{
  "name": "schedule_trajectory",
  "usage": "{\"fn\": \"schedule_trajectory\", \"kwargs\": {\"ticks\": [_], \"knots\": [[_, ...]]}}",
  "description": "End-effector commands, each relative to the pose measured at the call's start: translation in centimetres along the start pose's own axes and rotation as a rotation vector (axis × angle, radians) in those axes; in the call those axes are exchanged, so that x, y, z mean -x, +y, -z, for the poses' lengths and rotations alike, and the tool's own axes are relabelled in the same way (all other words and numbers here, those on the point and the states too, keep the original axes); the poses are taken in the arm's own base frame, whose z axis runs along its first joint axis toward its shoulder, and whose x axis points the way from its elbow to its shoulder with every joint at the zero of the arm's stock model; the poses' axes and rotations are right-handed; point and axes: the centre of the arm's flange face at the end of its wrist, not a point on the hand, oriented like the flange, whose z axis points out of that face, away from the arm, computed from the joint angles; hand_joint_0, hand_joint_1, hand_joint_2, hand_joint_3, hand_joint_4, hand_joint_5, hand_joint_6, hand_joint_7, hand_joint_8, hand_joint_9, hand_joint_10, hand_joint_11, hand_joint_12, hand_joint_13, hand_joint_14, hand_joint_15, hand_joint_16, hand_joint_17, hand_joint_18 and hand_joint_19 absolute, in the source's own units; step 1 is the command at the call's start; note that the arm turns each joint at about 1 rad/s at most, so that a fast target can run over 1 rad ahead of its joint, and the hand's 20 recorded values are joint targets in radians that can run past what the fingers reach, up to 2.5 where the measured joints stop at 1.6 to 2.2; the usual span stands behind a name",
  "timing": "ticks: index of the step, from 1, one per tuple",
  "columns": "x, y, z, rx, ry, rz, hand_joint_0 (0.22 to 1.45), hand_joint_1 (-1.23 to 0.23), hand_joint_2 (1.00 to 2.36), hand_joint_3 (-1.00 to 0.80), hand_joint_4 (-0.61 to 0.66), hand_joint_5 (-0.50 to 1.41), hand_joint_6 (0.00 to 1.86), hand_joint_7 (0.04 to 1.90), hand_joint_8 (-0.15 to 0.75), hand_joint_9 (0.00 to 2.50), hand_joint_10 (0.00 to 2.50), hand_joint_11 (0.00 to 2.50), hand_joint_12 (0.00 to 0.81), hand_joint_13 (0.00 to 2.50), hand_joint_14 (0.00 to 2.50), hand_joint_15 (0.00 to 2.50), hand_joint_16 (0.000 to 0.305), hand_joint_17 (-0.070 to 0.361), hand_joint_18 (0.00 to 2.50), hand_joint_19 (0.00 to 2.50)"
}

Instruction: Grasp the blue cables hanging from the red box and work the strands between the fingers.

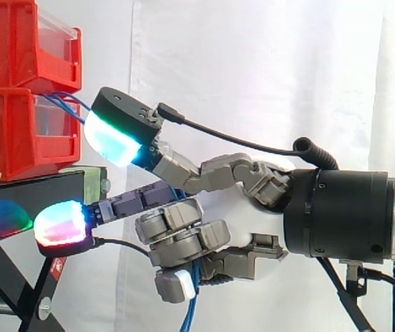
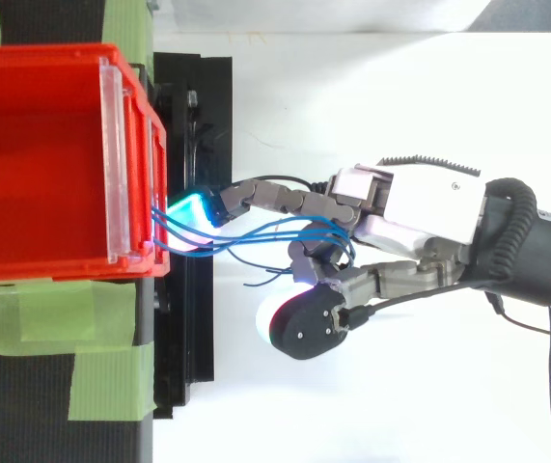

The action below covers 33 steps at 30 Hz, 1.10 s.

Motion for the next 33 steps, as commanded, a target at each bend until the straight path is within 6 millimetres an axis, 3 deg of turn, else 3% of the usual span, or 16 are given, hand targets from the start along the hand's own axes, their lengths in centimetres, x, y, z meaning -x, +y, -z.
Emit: {"fn": "schedule_trajectory", "kwargs": {"ticks": [1, 6, 9, 15, 21, 22, 28, 33], "knots": [[0.01, 0.00, 0.00, 0.000, 0.000, 0.000, 0.79, -0.53, 1.00, -1.00, 0.32, -0.06, 0.01, 0.75, 0.419, 0.82, 1.57, 1.70, 0.470, 1.07, 1.71, 1.38, 0.070, 0.159, 1.38, 1.08], [0.10, 0.00, -0.02, 0.000, -0.002, 0.000, 0.79, -0.53, 1.00, -1.00, 0.33, -0.05, 0.01, 0.75, 0.417, 0.76, 2.13, 1.78, 0.473, 1.02, 2.16, 1.37, 0.069, 0.154, 1.46, 1.20], [0.10, 0.00, -0.02, 0.000, -0.002, 0.000, 0.79, -0.53, 1.00, -1.00, 0.33, -0.03, 0.01, 0.76, 0.423, 0.72, 2.44, 1.88, 0.472, 1.00, 2.44, 1.38, 0.067, 0.150, 1.57, 1.43], [0.10, 0.00, -0.02, 0.000, -0.002, 0.000, 0.79, -0.54, 1.00, -1.00, 0.35, 0.00, 0.01, 0.77, 0.441, 0.75, 2.50, 2.04, 0.488, 1.03, 2.50, 1.50, 0.071, 0.159, 1.86, 1.90], [0.10, 0.01, -0.04, 0.001, -0.002, 0.001, 0.79, -0.54, 1.00, -1.00, 0.37, 0.02, 0.01, 0.79, 0.454, 0.78, 2.50, 2.23, 0.537, 1.12, 2.50, 1.58, 0.078, 0.176, 1.91, 1.66], [0.18, 0.02, -0.07, 0.003, -0.003, 0.002, 0.79, -0.54, 1.00, -1.00, 0.37, 0.02, 0.01, 0.79, 0.458, 0.79, 2.50, 2.28, 0.551, 1.16, 2.50, 1.60, 0.242, 0.182, 1.94, 1.56], [0.09, 0.05, -0.08, 0.005, -0.003, 0.003, 0.79, -0.54, 1.00, -1.00, 0.40, 0.06, 0.01, 0.79, 0.511, 0.95, 2.50, 2.50, 0.659, 1.47, 2.50, 1.72, 0.237, 0.177, 2.07, 1.04], [0.09, 0.05, -0.08, 0.005, -0.003, 0.002, 0.78, -0.54, 1.00, -1.00, 0.41, 0.09, 0.01, 0.79, 0.544, 1.11, 2.50, 2.50, 0.676, 1.65, 2.50, 1.67, 0.232, 0.174, 2.21, 0.84]]}}
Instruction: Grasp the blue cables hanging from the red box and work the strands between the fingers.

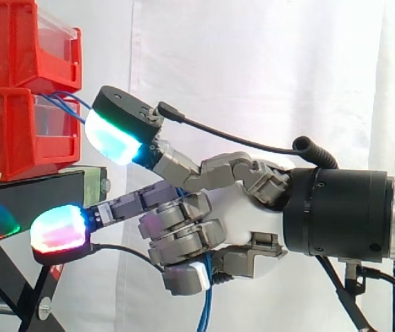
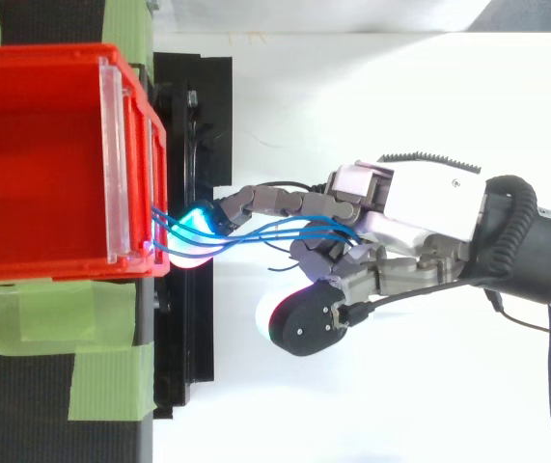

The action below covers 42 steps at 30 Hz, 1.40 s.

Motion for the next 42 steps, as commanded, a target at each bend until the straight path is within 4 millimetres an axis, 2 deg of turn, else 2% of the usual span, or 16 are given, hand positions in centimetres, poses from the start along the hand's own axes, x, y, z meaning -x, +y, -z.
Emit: {"fn": "schedule_trajectory", "kwargs": {"ticks": [1, 3, 7, 10, 19, 27, 32, 42], "knots": [[-0.04, 0.00, 0.01, 0.000, 0.001, 0.001, 0.77, -0.54, 1.00, -1.00, 0.41, 0.10, 0.01, 0.80, 0.549, 1.16, 2.50, 2.50, 0.673, 1.68, 2.50, 1.65, 0.228, 0.171, 2.24, 0.79], [0.05, 0.00, -0.01, 0.000, -0.001, 0.001, 0.77, -0.53, 1.00, -1.00, 0.41, 0.10, 0.01, 0.82, 0.557, 1.20, 2.50, 2.50, 0.675, 1.73, 2.50, 1.63, 0.232, 0.174, 2.29, 0.73], [0.05, 0.00, -0.01, 0.000, -0.001, 0.001, 0.76, -0.54, 1.00, -1.00, 0.41, 0.13, 0.01, 0.98, 0.561, 1.31, 2.50, 2.50, 0.667, 1.80, 2.50, 1.61, 0.229, 0.171, 2.38, 0.66], [-0.04, 0.00, 0.01, 0.000, 0.001, 0.001, 0.76, -0.54, 1.00, -1.00, 0.38, 0.17, 0.01, 1.14, 0.561, 1.35, 2.50, 2.50, 0.666, 1.83, 2.50, 1.60, 0.231, 0.173, 2.42, 0.65], [0.10, 0.00, -0.01, 0.000, -0.006, 0.002, 0.76, -0.55, 1.00, -1.00, 0.33, 0.26, 0.00, 1.39, 0.565, 1.40, 2.50, 2.50, 0.647, 1.84, 2.50, 1.59, 0.226, 0.170, 2.46, 0.66], [-0.01, 0.10, -0.08, 0.001, -0.007, 0.020, 0.76, -0.55, 1.00, -1.00, 0.33, 0.23, 0.04, 1.38, 0.566, 1.40, 2.50, 2.50, 0.649, 1.84, 2.50, 1.59, 0.227, 0.171, 2.46, 0.66], [-0.37, 0.94, -0.72, 0.003, -0.004, 0.019, 0.76, -0.55, 1.00, -1.00, 0.33, 0.22, 0.05, 1.37, 0.559, 1.39, 2.50, 2.50, 0.645, 1.84, 2.50, 1.60, 0.231, 0.173, 2.46, 0.66], [-0.20, 0.73, -0.49, -0.027, -0.007, 0.036, 0.76, -0.55, 1.00, -1.00, 0.33, 0.21, 0.06, 1.37, 0.560, 1.38, 2.50, 2.50, 0.640, 1.82, 2.50, 1.61, 0.226, 0.170, 2.45, 0.66]]}}
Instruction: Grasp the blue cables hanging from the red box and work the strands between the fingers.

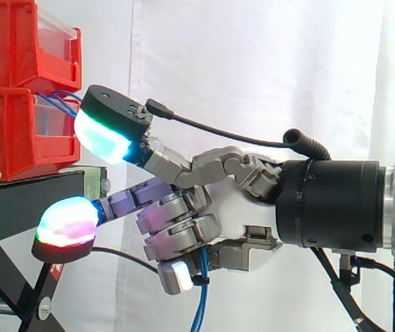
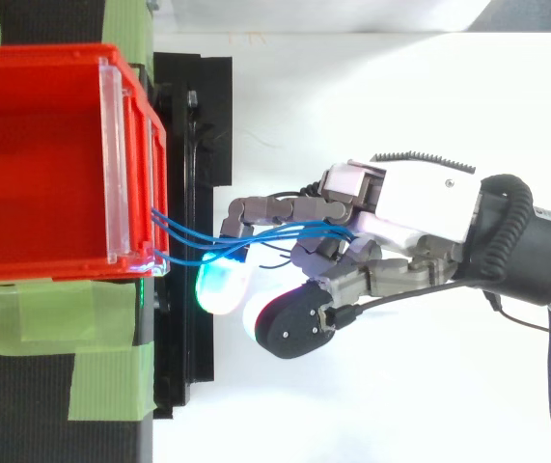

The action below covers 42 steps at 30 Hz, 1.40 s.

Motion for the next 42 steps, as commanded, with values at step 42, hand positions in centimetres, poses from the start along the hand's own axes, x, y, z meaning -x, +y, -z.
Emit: {"fn": "schedule_trajectory", "kwargs": {"ticks": [42], "knots": [[0.04, -0.07, 0.07, -0.009, 0.000, 0.005, 0.76, -0.55, 1.00, -1.00, 0.34, 0.21, 0.05, 1.37, 0.553, 1.38, 2.50, 2.50, 0.624, 1.81, 2.50, 1.61, 0.222, 0.167, 2.43, 0.67]]}}
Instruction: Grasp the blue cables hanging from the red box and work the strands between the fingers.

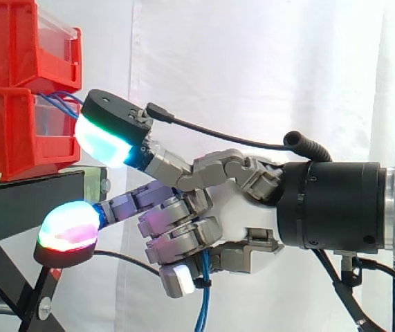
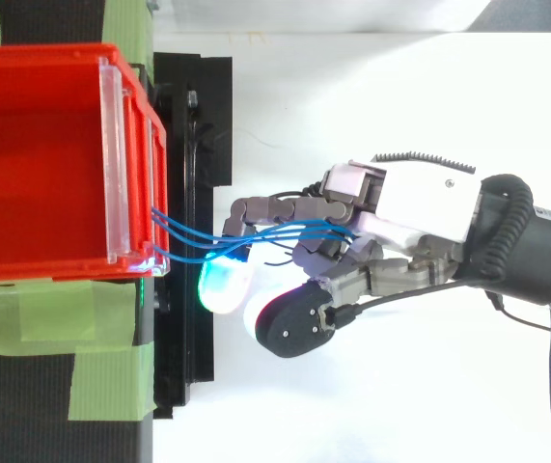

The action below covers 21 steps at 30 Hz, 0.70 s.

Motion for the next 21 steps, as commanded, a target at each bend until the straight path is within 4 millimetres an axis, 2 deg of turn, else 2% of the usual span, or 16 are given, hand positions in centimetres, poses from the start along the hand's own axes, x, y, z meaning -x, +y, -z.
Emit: {"fn": "schedule_trajectory", "kwargs": {"ticks": [1, 21], "knots": [[0.00, 0.02, 0.00, 0.000, 0.000, 0.000, 0.76, -0.55, 1.00, -1.00, 0.33, 0.21, 0.05, 1.37, 0.554, 1.38, 2.50, 2.50, 0.631, 1.81, 2.50, 1.61, 0.222, 0.167, 2.43, 0.67], [0.00, 0.02, 0.00, 0.000, 0.000, 0.000, 0.77, -0.55, 1.00, -1.00, 0.32, 0.21, 0.02, 1.37, 0.553, 1.38, 2.50, 2.50, 0.624, 1.80, 2.50, 1.61, 0.222, 0.167, 2.42, 0.66]]}}
